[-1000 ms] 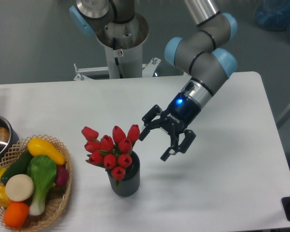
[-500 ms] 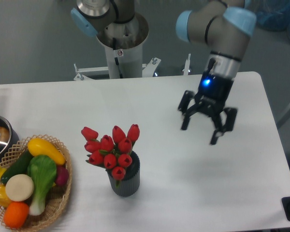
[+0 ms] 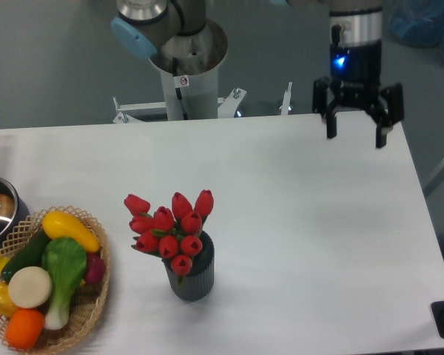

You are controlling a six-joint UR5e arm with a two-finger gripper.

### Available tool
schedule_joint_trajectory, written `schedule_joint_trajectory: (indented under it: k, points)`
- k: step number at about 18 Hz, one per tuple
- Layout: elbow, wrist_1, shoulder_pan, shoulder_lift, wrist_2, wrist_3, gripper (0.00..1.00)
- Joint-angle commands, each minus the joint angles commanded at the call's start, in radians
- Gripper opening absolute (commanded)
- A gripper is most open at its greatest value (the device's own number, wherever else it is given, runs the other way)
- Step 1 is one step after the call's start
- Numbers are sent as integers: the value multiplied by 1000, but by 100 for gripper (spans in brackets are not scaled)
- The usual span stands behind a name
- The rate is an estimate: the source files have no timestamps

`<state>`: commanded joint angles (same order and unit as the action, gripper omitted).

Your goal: Insert the flowers into the vase

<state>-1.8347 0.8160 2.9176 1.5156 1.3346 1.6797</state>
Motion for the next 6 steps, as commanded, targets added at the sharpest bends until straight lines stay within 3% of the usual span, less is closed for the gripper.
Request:
schedule_joint_trajectory:
  k: [6]
  points:
    - [-2,9,2,-8,-2,-9,100]
